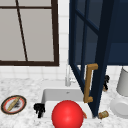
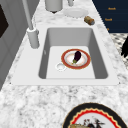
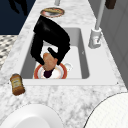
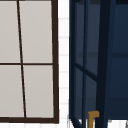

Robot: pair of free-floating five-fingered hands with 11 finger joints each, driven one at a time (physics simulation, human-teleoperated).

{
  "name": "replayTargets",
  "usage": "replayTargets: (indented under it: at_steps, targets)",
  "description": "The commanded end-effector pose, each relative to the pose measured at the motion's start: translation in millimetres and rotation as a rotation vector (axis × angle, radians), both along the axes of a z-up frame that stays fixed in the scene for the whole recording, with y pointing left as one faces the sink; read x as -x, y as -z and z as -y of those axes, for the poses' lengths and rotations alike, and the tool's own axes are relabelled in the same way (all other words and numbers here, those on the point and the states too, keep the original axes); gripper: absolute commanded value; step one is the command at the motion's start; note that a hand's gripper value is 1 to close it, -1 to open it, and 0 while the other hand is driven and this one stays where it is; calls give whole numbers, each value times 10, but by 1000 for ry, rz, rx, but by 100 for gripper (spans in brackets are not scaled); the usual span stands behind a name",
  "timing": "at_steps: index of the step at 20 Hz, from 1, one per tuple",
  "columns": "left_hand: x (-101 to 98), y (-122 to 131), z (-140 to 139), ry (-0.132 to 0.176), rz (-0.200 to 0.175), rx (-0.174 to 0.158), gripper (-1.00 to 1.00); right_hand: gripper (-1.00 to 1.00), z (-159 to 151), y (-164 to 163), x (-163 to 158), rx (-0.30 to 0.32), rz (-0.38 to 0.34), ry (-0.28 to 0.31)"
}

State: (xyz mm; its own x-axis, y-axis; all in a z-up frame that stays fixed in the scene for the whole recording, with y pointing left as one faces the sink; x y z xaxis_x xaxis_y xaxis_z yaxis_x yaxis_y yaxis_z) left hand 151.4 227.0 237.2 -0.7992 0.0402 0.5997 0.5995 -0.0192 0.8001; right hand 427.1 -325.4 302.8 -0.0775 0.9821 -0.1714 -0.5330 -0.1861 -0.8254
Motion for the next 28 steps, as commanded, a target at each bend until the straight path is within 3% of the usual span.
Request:
replayTargets:
  at_steps: [1,6,16,21,28]
  targets:
    - [0,0,0,0,0,0,0,100,260,15,42,-6,0,42]
    - [0,0,0,0,0,0,0,100,526,70,106,-2,0,65]
    - [0,0,0,0,0,0,0,100,1095,170,380,-12,-15,50]
    - [0,0,0,0,0,0,0,100,1302,456,561,-4,-30,56]
    - [0,0,0,0,0,0,0,100,1586,1039,712,22,16,82]
